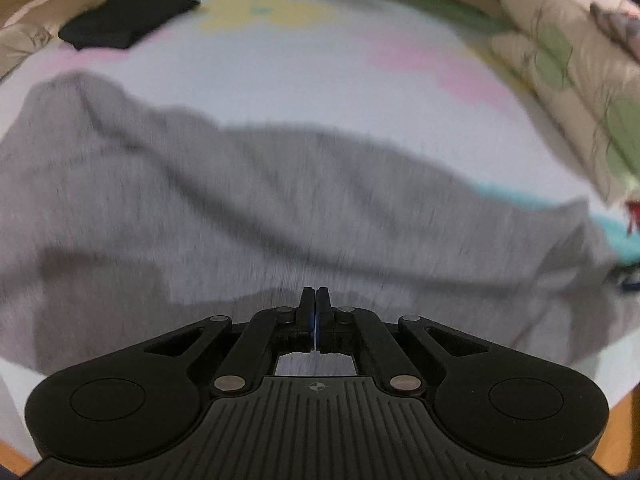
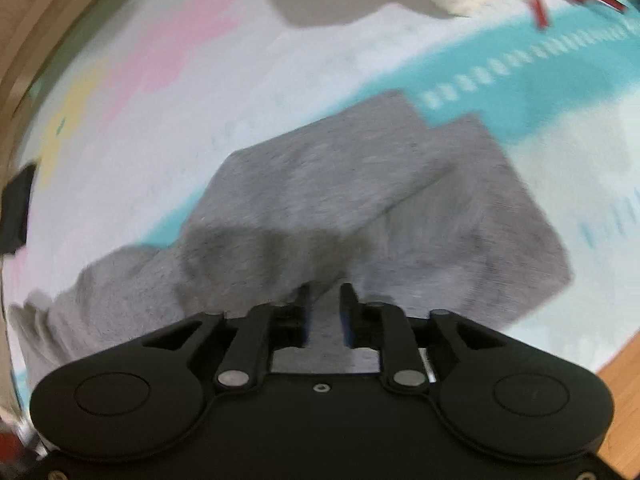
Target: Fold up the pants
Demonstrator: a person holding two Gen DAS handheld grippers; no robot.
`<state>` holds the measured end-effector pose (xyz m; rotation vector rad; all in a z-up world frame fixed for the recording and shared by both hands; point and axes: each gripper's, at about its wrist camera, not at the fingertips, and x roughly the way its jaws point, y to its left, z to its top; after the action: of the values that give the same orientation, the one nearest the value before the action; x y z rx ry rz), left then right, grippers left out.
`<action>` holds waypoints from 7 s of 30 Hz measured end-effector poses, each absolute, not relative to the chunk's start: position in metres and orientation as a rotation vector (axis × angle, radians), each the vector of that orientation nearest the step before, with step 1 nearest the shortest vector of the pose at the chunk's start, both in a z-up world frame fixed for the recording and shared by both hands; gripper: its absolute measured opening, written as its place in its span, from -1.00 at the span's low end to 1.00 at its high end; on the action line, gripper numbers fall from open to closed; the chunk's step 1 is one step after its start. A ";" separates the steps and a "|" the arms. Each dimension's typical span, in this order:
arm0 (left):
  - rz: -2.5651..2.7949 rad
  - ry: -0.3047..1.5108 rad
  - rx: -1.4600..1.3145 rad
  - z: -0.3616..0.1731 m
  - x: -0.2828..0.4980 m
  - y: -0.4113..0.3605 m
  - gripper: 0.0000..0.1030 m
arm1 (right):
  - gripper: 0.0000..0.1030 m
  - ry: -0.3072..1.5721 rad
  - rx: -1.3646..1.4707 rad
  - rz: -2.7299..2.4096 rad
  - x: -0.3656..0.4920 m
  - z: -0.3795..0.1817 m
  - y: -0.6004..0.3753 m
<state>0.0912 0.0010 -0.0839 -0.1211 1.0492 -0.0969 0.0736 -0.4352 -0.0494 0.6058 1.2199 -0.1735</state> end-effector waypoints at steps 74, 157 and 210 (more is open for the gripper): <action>-0.025 1.110 -0.533 -0.102 0.159 0.081 -0.11 | -0.24 1.170 0.736 -0.372 0.055 -0.057 -0.454; -0.208 1.015 -0.238 -0.119 0.041 0.009 -0.86 | -0.22 1.063 0.602 -0.395 0.031 -0.031 -0.498; 0.186 1.001 -0.441 -0.063 0.101 0.279 -0.80 | 0.25 0.906 0.086 0.253 0.118 0.047 -0.176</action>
<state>0.1008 0.2791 -0.0628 -0.4408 1.0006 0.1862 0.1184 -0.1763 0.0468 0.0859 0.9058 0.2532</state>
